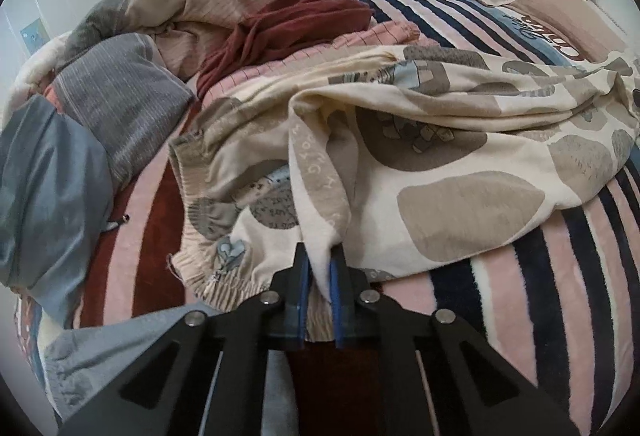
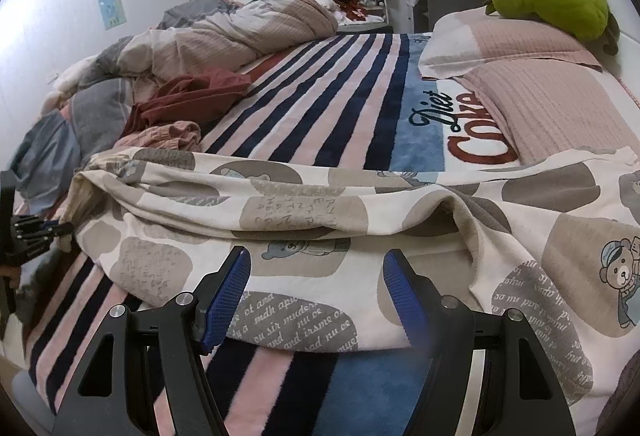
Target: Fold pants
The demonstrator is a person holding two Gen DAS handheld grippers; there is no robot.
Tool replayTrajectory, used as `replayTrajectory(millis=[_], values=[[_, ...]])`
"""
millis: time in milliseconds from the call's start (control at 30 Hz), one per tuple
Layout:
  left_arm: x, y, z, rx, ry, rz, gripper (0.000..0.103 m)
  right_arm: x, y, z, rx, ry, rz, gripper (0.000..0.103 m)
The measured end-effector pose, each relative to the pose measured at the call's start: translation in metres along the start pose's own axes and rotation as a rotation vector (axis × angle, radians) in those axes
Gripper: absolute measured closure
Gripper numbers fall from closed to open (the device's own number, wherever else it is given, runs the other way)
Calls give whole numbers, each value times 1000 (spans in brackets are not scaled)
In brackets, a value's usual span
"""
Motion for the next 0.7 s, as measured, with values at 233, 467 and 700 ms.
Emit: replayTrajectory(millis=[233,467,700], values=[[-26,0,29,38,28,74,97,-4,4,6,4,10,-28,38],[-66,8,70,78,14,174,98,-7,18,11,-11,45,-33,38],[-95,40,92,70,-23,173,95,-24,43,18,-35,23,-26,38]])
Point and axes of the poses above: each gripper's, at about its wrist camera, not at the fingertips, and y roughly the way its jaws point, x to its right, z to its top, the point moved 2 cm from there along y, roughly the way its jaws point, and after that the axes turned 7 degrees about -x, right-handed, at the moved point
